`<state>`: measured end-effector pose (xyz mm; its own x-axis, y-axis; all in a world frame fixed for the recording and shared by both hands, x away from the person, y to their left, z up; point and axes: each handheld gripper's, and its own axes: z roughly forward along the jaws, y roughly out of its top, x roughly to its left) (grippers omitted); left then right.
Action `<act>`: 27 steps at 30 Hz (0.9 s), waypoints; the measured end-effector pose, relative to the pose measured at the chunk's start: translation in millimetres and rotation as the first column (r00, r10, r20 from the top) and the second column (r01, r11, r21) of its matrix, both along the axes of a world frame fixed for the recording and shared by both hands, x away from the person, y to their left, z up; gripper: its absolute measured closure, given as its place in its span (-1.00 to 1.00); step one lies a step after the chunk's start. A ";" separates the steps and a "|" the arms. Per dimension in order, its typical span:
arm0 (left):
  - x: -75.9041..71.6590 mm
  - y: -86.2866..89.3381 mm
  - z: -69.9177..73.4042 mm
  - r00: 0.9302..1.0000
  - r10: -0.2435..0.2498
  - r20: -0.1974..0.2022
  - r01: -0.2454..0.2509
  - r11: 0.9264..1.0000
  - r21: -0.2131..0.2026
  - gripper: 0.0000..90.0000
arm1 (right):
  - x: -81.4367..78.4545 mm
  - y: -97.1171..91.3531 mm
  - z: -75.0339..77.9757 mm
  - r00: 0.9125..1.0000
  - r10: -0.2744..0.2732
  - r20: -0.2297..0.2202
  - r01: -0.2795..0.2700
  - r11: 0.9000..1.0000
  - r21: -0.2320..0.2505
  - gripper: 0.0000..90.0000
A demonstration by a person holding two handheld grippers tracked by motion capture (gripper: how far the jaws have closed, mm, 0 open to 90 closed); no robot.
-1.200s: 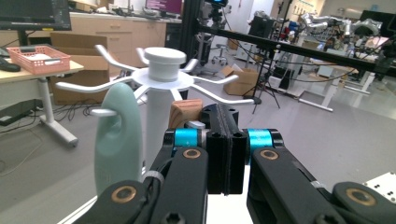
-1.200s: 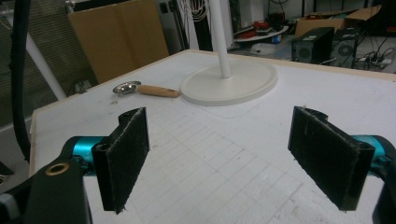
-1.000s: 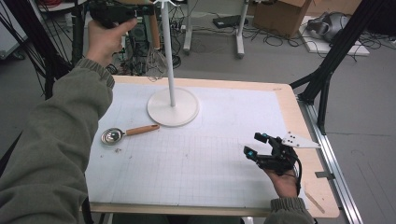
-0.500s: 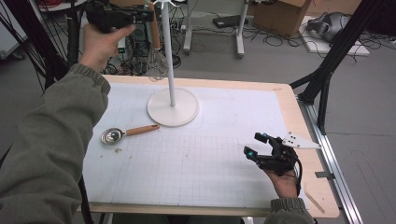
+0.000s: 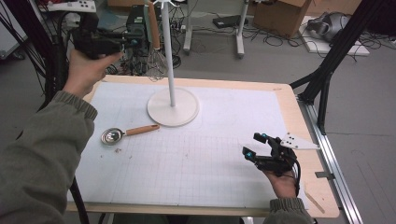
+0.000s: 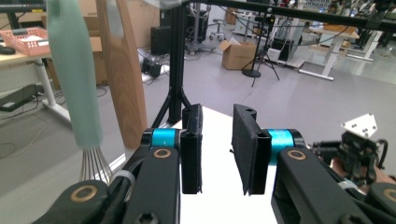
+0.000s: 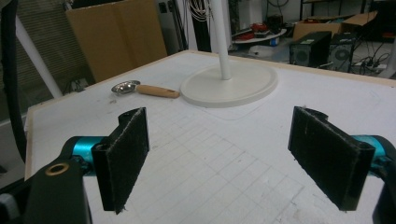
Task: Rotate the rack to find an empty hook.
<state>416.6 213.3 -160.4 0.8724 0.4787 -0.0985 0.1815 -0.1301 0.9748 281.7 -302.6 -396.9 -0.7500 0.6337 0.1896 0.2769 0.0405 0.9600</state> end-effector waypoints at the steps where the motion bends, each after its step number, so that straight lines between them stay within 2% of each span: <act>1: -2.1 1.7 -4.0 1.000 0.000 -0.006 0.000 1.000 0.004 0.57 | 0.0 0.4 0.0 1.000 -0.001 -0.003 0.001 1.000 -0.002 -0.57; 5: -9.1 7.3 -20.4 1.000 0.000 -0.016 0.000 1.000 0.023 0.50 | 0.2 2.6 -0.4 1.000 -0.001 -0.003 0.001 1.000 -0.014 -0.57; 12: -16.1 11.1 -41.6 0.999 -0.020 -0.034 0.020 1.000 0.006 0.44 | -0.2 4.2 -0.6 1.000 -0.002 -0.002 0.002 1.000 -0.025 -0.58; 27: -31.0 5.7 -65.1 0.998 -0.045 -0.034 0.046 0.999 0.018 0.27 | -0.1 4.2 -0.6 1.000 -0.002 -0.004 0.002 1.000 -0.028 -0.57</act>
